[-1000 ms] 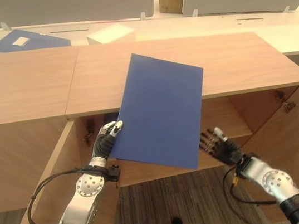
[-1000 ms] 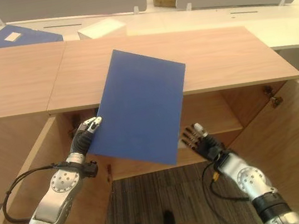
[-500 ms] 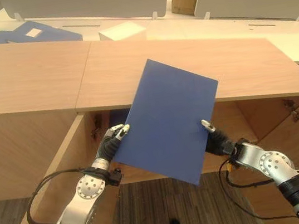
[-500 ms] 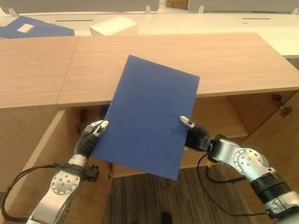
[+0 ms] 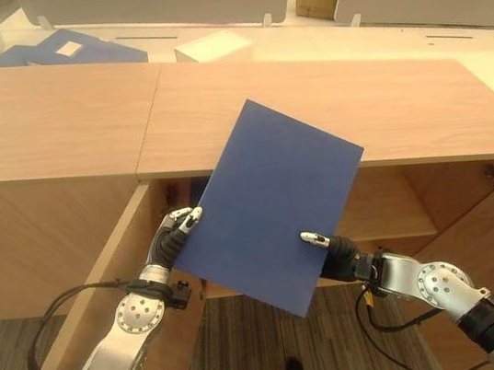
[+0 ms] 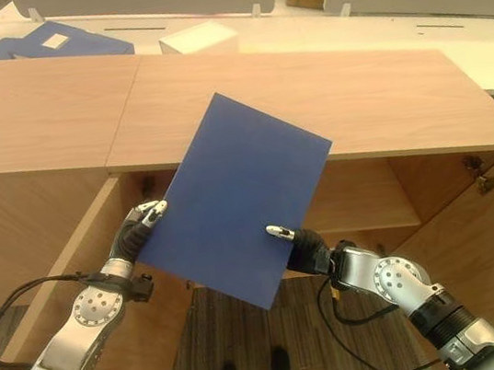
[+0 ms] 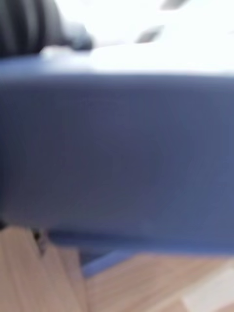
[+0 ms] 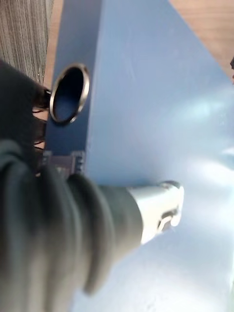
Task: Put the empty folder in the office cabinet
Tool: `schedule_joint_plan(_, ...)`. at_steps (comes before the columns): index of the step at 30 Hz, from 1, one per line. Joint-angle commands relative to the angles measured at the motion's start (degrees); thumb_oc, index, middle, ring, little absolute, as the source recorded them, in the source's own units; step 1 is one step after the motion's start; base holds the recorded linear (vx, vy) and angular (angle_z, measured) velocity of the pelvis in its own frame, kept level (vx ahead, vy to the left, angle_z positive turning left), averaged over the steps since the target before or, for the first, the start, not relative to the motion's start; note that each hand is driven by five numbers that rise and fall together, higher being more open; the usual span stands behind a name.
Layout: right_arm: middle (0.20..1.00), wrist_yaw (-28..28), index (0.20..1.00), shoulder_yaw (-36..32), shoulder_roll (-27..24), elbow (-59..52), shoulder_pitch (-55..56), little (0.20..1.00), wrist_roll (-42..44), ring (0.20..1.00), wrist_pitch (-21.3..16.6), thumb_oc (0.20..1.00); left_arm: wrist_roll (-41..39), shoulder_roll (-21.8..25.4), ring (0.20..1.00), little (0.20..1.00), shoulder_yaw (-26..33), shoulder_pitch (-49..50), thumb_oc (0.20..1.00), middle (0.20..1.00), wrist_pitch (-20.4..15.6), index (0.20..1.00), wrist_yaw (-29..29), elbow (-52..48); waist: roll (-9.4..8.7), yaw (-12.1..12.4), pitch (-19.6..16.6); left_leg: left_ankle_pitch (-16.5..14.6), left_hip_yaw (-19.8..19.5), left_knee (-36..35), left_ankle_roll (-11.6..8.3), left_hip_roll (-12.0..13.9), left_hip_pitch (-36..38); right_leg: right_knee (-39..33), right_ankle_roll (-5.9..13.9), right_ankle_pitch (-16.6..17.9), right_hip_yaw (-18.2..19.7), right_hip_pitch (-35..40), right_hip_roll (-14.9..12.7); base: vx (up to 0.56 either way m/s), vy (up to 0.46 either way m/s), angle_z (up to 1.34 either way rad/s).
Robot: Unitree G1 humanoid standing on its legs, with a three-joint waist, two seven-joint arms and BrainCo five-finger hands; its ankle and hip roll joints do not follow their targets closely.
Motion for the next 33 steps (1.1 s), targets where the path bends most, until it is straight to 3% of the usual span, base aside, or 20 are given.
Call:
schedule_joint_plan(1, 0.200, 2.33, 0.200, 5.89, 5.52, -7.01, -4.63, 0.200, 5.45, 0.200, -0.93, 0.200, -0.89, -3.09, 0.200, 0.200, -4.36, -3.36, 0.200, 0.200, -3.99, 0.200, -0.18, -5.32, 0.83, 0.71, -2.15, -1.24, 0.33, -0.50, 1.83, -0.33, -0.90, 0.71, 5.11, 2.80, 0.45, 0.66, -2.21, 0.00, 0.000, 0.00)
schedule_joint_plan(7, 0.200, 2.12, 0.200, 5.30, 5.76, -6.14, -3.71, 0.200, 5.13, 0.200, -2.93, 0.200, -1.23, -2.95, 0.200, 0.200, -4.67, -2.90, 0.200, 0.200, -3.24, 0.200, -0.30, -5.44, 1.14, 0.44, -2.26, -1.32, 0.66, -0.50, 1.84, -0.25, -0.70, 0.67, 5.01, 2.59, 0.60, 0.95, -2.26, 0.00, 0.000, 0.00)
schedule_joint_plan(8, 0.200, 2.22, 0.200, 5.04, 5.87, -5.99, -3.37, 0.200, 5.10, 0.200, -3.34, 0.200, -1.24, -2.91, 1.000, 1.000, -4.67, -2.83, 1.000, 1.000, -3.27, 1.000, 0.24, -5.26, 1.23, 0.31, -2.28, -1.32, 0.75, -0.50, 1.83, -0.24, -0.65, 0.63, 5.00, 2.58, 0.68, 1.02, -2.26, 0.00, 0.000, 0.00)
schedule_joint_plan(14, 0.200, 1.19, 0.200, 3.68, 6.63, -4.97, -2.28, 0.200, 4.20, 0.200, -7.56, 0.200, 2.27, -2.93, 1.000, 1.000, -4.76, -2.56, 1.000, 1.000, -3.53, 1.000, 2.42, -4.33, 1.65, -0.17, -2.53, -1.35, 1.11, -0.50, 1.70, -0.26, -0.54, 0.40, 4.84, 2.29, 0.88, 1.47, -2.26, 0.00, 0.000, 0.00)
schedule_joint_plan(19, 0.200, -5.13, 0.200, 0.19, 7.31, -2.53, -1.39, 0.200, 2.88, 0.200, -16.12, 0.200, 4.20, -2.77, 1.000, 1.000, -4.86, -1.75, 1.000, 1.000, -3.26, 1.000, 3.38, -2.22, 2.00, -0.79, -2.77, -1.44, 1.52, -0.50, 1.67, -0.25, -0.56, 0.24, 4.68, 2.08, 1.19, 1.61, -2.23, 0.00, 0.000, 0.00)
schedule_joint_plan(21, 0.200, -5.84, 0.200, -0.57, 7.57, -1.91, -1.05, 0.200, 3.06, 0.200, -17.33, 0.200, 4.78, -2.83, 1.000, 1.000, -4.79, -1.48, 1.000, 1.000, -3.61, 1.000, 3.55, -2.05, 2.10, -0.92, -2.76, -1.45, 1.64, -0.50, 1.67, -0.22, -0.58, 0.24, 4.66, 2.05, 1.30, 1.59, -2.23, -0.01, 0.009, -0.03)
schedule_joint_plan(24, 0.200, -13.14, 0.200, -5.08, 9.59, 0.96, 1.01, 0.200, 1.05, 0.200, -28.52, 0.200, 6.78, -3.16, 1.000, 1.000, -4.63, -0.32, 1.000, 1.000, -4.67, 1.000, 4.84, -1.27, 2.66, -2.01, -2.57, -1.59, 2.35, -0.50, 1.75, -0.14, -0.65, 0.21, 4.52, 1.91, 2.03, 1.45, -2.17, -0.03, 0.031, -0.11)
schedule_joint_plan(27, 0.200, -20.63, 0.200, -8.31, 12.10, 1.65, 2.59, 0.200, -1.99, 0.200, -36.72, 0.200, 7.57, -3.87, 1.000, 1.000, -4.61, 0.15, 1.000, 1.000, -4.85, 1.000, 6.82, -1.49, 3.23, -3.26, -2.30, -1.78, 2.97, -0.50, 1.86, -0.09, -0.66, 0.30, 4.42, 1.81, 2.90, 1.17, -2.04, -0.04, 0.037, -0.13)
schedule_joint_plan(31, 0.200, -29.66, 0.200, -11.58, 18.04, 3.23, 4.79, 0.200, -10.52, 0.200, -45.39, 0.200, 9.03, -5.32, 1.000, 1.000, -5.40, 0.48, 1.000, 1.000, -5.34, 1.000, 10.36, -2.21, 4.60, -5.15, -1.71, -2.06, 3.79, -0.50, 2.10, -0.16, -0.74, 0.33, 4.03, 1.57, 4.46, 0.78, -1.90, -0.06, 0.063, -0.19)
schedule_joint_plan(33, 0.200, -32.04, 0.200, -12.23, 19.13, 3.63, 4.94, 0.200, -12.64, 0.200, -47.53, 0.200, 9.11, -5.50, 1.000, 1.000, -5.65, 0.48, 1.000, 1.000, -5.35, 1.000, 10.96, -2.41, 4.94, -5.43, -1.69, -2.12, 3.86, -0.50, 2.12, -0.21, -0.74, 0.30, 3.96, 1.53, 4.77, 0.74, -1.82, -0.02, 0.021, -0.02)
